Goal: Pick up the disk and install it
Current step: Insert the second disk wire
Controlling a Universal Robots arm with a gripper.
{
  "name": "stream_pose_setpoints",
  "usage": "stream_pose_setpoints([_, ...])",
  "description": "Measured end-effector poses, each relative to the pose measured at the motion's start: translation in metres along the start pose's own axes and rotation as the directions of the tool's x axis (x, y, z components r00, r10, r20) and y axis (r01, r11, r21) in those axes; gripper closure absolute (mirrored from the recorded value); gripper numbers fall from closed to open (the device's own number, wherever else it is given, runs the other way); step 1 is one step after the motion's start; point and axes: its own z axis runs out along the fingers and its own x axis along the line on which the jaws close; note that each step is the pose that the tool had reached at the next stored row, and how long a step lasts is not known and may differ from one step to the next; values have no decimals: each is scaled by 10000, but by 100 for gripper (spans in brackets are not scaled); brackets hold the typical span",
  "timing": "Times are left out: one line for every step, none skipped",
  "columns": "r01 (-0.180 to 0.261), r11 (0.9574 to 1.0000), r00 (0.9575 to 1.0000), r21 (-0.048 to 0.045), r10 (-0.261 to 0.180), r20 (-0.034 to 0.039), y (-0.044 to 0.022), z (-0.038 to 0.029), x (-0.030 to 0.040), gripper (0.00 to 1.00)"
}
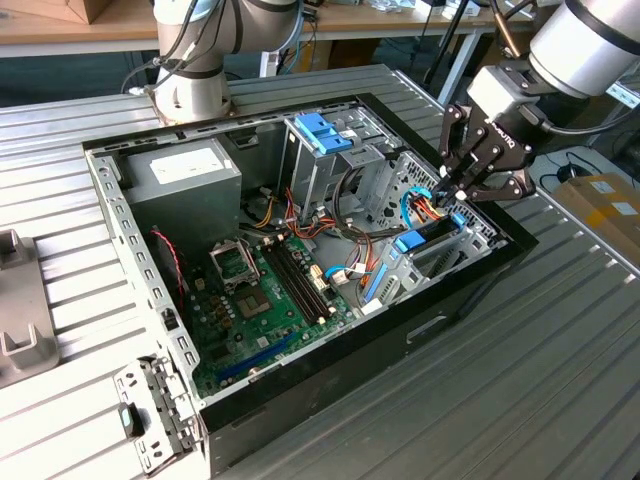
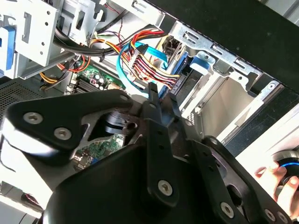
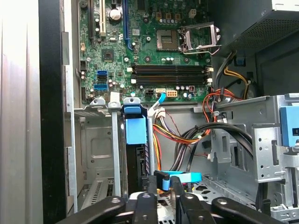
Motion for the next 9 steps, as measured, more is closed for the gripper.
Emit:
stream_pose_setpoints([0,10000,10000,0,0,-1,0,0,0,78])
stream_pose_setpoints([0,10000,10000,0,0,-1,0,0,0,79])
stream_pose_setpoints([0,10000,10000,0,0,-1,1,0,0,79])
stream_pose_setpoints([0,10000,10000,0,0,-1,1,0,0,79])
stream_pose_setpoints([0,10000,10000,0,0,0,1,0,0,79])
stream_pose_setpoints([0,10000,10000,0,0,-1,2,0,0,79])
stream_pose_setpoints([0,10000,10000,0,0,-1,2,0,0,79])
stream_pose_setpoints([0,10000,10000,0,0,-1,2,0,0,79])
stream_pose_setpoints([0,10000,10000,0,0,-1,3,0,0,79])
